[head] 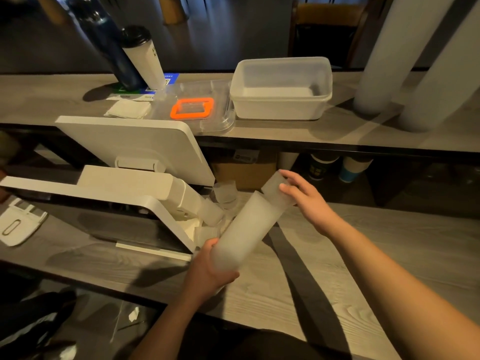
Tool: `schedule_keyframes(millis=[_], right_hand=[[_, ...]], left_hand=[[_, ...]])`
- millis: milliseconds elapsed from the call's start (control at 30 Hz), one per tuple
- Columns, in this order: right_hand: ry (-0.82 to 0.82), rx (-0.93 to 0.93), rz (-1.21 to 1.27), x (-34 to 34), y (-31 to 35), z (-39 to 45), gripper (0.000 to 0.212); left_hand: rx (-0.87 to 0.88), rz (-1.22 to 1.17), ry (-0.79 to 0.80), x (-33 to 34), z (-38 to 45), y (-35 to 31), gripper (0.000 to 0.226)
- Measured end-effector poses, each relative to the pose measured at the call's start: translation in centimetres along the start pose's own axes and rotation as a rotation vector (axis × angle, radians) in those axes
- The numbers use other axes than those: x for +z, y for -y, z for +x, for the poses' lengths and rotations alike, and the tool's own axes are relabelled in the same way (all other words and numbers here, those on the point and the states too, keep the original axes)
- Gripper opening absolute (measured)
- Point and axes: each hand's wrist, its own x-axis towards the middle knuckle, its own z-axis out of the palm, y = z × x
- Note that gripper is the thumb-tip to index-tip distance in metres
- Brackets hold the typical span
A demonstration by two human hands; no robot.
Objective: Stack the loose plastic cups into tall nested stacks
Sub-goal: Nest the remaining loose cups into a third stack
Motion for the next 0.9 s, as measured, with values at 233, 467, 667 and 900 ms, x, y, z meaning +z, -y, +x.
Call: schedule_keyframes(millis=[233, 467, 667, 900], right_hand=[[0.177, 0.013, -0.148, 1.8, 0.6, -1.5, 0.05], [-0.048, 0.138, 0.263, 3.8, -0.7, -2.4, 0.085], [0.063, 0.228, 0.301, 8.1, -3.7, -4.6, 0.08], [-0.129, 0.179, 0.243, 6.1, -5.4, -4.2, 0.07]], left_hand=[[0.031, -0.012, 0.018, -0.1, -0.9, -0.7, 0.09], [-0.025, -0.143, 0.048, 0.7, -1.1, -1.1, 0.089], [-0.025, -0.394, 0.082, 2.8, 0.0, -2.3, 0.081], [-0.056, -0.484, 0.035, 2.0, 2.0, -2.6, 0.046]])
